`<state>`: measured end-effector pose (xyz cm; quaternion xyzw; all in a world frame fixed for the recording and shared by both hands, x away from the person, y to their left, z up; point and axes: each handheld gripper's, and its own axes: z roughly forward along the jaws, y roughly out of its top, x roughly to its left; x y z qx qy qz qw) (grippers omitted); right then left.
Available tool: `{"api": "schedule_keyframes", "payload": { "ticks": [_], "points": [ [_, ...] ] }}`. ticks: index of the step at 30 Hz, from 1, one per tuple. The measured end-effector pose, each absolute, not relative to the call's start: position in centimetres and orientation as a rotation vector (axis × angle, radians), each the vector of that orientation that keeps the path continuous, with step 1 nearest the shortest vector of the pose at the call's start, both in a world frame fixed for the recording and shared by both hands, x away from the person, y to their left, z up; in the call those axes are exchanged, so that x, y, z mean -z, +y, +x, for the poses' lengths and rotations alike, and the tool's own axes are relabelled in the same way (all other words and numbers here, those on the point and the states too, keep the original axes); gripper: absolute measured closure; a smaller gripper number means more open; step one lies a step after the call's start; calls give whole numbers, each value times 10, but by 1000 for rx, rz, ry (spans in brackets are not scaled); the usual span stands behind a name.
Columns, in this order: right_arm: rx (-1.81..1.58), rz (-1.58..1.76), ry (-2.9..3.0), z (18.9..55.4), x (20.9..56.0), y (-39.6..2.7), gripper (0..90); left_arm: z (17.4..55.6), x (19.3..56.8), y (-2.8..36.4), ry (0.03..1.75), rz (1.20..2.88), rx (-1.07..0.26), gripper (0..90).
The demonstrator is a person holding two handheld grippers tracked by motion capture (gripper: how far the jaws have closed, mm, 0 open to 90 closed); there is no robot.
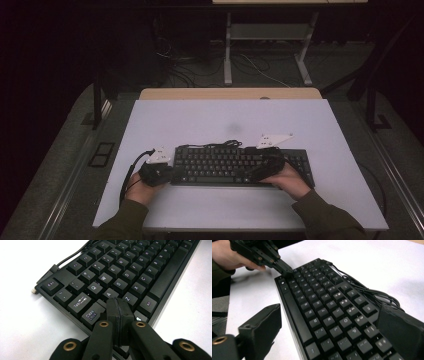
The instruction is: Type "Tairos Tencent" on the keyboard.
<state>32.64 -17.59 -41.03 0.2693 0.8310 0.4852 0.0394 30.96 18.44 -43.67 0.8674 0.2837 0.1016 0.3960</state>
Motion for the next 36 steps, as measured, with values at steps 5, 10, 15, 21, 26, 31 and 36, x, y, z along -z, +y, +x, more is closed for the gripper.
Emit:
{"api": "schedule_keyframes", "payload": {
  "ticks": [5, 10, 15, 21, 26, 31, 36],
  "points": [
    [-1477, 822, 2557, 330, 410, -169, 141, 310, 437, 184, 720, 2197, -257, 888],
    [-1463, 827, 2570, 335, 411, -162, 191, 310, 437, 184, 719, 2197, -257, 888],
    [-1457, 817, 2579, 338, 410, -156, 265, 310, 437, 184, 720, 2198, -256, 888],
    [-1441, 800, 2603, 343, 411, -146, 361, 310, 437, 184, 720, 2197, -256, 888],
    [-1438, 779, 2615, 344, 411, -140, 406, 310, 437, 184, 716, 2200, -259, 888],
    [-1431, 752, 2644, 346, 411, -132, 493, 310, 436, 185, 711, 2207, -260, 888],
    [-1427, 743, 2668, 348, 412, -125, 576, 310, 437, 184, 716, 2201, -258, 888]
  ]
}}
